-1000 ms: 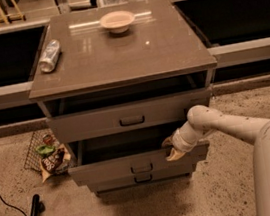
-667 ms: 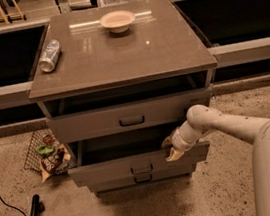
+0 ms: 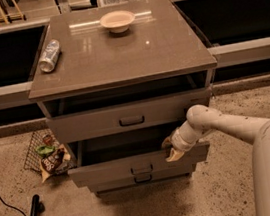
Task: Open middle drawer
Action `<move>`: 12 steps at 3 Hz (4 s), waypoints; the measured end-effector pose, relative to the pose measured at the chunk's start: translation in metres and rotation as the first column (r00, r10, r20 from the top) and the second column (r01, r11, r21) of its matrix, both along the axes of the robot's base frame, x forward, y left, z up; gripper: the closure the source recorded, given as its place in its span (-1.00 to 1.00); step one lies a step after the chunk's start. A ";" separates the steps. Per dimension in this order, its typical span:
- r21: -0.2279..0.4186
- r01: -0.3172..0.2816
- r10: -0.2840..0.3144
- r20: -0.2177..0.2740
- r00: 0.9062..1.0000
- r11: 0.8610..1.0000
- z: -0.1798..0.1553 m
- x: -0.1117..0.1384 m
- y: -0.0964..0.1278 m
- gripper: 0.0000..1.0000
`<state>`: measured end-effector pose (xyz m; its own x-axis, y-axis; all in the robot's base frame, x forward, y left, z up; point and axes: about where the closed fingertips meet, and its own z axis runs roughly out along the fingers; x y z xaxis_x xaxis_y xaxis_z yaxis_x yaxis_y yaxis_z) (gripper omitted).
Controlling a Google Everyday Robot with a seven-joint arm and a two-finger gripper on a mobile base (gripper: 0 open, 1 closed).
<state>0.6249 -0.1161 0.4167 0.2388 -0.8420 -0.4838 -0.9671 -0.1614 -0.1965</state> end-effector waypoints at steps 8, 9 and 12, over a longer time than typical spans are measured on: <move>-0.142 -0.166 0.132 -0.227 0.965 0.976 -0.007 -0.104 0.025 0.92; -0.114 -0.140 0.112 -0.222 0.969 0.984 -0.003 -0.126 0.027 1.00; -0.039 -0.119 0.107 -0.228 0.968 0.992 -0.005 -0.150 0.033 1.00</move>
Offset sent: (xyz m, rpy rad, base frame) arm -0.0036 0.0028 -0.0059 -0.0005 0.0271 0.0222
